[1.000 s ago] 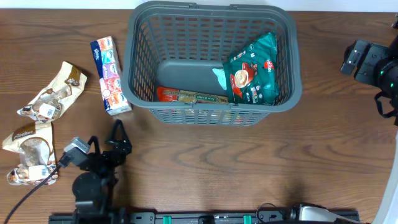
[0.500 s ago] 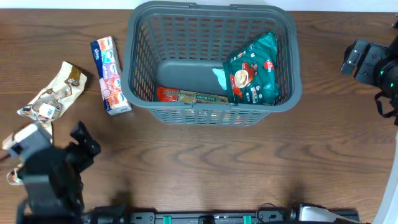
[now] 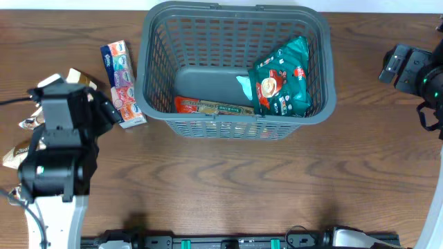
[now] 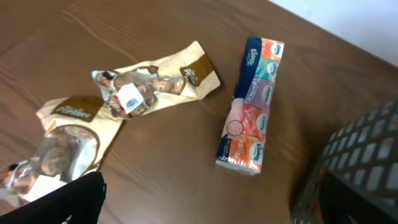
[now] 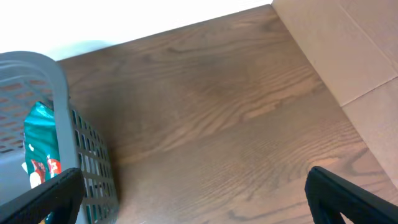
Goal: Pack container
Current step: 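Move the left gripper toward the crumpled paper snack bags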
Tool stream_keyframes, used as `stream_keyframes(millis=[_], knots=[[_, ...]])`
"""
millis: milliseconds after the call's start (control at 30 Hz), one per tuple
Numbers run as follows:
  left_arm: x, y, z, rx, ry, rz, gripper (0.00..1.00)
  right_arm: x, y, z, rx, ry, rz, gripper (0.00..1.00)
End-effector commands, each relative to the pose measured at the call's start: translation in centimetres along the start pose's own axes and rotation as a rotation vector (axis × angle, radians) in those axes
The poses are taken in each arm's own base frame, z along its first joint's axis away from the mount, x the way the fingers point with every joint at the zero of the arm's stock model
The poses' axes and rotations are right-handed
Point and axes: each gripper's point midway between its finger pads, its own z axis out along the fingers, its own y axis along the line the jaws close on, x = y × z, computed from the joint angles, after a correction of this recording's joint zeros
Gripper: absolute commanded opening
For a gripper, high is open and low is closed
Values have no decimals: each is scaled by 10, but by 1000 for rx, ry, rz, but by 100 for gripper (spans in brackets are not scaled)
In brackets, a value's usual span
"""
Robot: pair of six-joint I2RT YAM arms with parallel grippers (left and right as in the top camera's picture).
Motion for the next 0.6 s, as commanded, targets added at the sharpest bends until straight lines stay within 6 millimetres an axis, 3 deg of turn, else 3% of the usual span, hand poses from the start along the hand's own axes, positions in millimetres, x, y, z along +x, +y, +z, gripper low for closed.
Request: stream_keyframes(millis=[0,167,300,400,567], knots=[[-1,-8,12,-1,30,24,99,-3,-4,-2,16,-12,16,99],[16,-26,26,88,133,112,98,-3,-4,-2,16,-12,16,99],[18,-22,36,98,173,77,98,-3,-4,-2,16,-12,16,99],[17,-9,45,79,200,20,99,-3,-4,-2,16,-12,16,99],[7,38,59,-38,202,-162,99,-3,-4,-2,16,-12,16,99]])
